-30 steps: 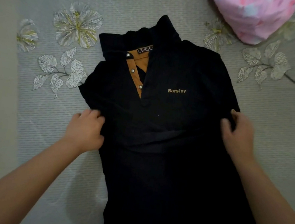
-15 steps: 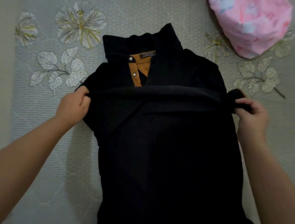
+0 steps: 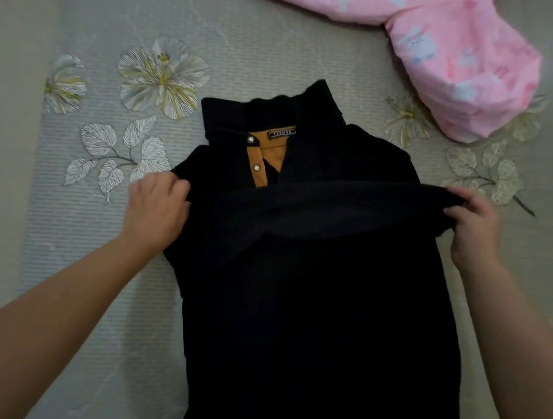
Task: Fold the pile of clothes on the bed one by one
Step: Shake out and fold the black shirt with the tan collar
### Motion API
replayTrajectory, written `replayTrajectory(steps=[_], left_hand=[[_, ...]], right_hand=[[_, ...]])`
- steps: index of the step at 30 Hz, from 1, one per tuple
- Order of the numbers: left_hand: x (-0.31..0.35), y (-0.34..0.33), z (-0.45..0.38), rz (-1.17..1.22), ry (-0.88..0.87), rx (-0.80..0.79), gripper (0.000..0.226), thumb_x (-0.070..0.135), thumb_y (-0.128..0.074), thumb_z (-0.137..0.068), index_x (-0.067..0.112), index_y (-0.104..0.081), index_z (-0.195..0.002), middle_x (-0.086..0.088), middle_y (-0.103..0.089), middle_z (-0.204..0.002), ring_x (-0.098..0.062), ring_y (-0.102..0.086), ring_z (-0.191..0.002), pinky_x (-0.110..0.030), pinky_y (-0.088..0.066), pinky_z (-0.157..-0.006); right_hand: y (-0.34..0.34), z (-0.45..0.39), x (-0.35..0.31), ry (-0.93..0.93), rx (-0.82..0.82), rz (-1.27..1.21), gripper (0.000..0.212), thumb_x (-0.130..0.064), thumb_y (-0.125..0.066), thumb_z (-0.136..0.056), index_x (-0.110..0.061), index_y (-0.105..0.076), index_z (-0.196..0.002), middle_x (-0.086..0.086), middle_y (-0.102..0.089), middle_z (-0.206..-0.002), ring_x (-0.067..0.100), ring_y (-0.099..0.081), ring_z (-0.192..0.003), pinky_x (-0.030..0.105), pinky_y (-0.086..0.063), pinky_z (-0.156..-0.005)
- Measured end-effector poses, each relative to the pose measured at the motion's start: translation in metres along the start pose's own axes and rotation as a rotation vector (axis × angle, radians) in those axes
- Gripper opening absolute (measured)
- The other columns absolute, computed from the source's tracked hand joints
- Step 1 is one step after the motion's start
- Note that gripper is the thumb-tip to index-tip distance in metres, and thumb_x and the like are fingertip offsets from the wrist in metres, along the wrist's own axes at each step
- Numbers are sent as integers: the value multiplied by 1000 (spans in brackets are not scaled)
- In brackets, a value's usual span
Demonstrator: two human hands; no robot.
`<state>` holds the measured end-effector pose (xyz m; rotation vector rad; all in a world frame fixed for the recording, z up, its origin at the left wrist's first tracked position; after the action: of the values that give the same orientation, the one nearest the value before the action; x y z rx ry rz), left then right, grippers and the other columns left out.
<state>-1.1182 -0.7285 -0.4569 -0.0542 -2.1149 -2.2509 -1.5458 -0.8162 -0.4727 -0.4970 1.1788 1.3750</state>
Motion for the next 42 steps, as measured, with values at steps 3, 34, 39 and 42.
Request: replayTrajectory(steps=[3,34,39,42], left_hand=[[77,-18,32,41,-310,-157,37,38,-65,-70,0,-64,-74,-16,-62,-72,-32,-60,-61,-34,-48,-50],[46,-32,0,90,221,-250,18,2,-40,-90,-3,-56,-95,-20,-57,-91,-34,-53,-85,-37,-33,-65],[49,-44,-12,-124,268,-377,22,4,-40,-88,1,-52,-105,-18,-54,-108,-33,-47,-102,-40,-29,-83],[75,-32,-23,-28,220,-275,32,4,-48,-86,-3,-50,-117,-24,-48,-124,-37,-40,-117,-46,-26,-94]], right_hand=[[-8,-1,7,29,11,294,35,12,-41,-80,-4,-62,-103,4,-55,-98,9,-52,-79,5,-40,-63],[-6,21,6,132,132,770,22,-16,-55,-87,2,-59,-100,22,-61,-101,36,-54,-97,41,-36,-85],[-5,13,39,64,-38,916,45,-26,-54,-89,-4,-47,-128,19,-51,-124,33,-46,-117,43,-34,-97],[46,31,49,63,94,797,42,-21,-53,-91,3,-49,-125,24,-52,-124,35,-46,-117,45,-33,-100]])
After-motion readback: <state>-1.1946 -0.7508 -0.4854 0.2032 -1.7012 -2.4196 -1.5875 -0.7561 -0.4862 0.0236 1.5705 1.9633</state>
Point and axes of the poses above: each hand's wrist, its own z-axis away from the middle knuckle, its own y-axis out of the back of the hand, x = y × z, the point moved 10 cm from there along -z, towards the middle knuckle
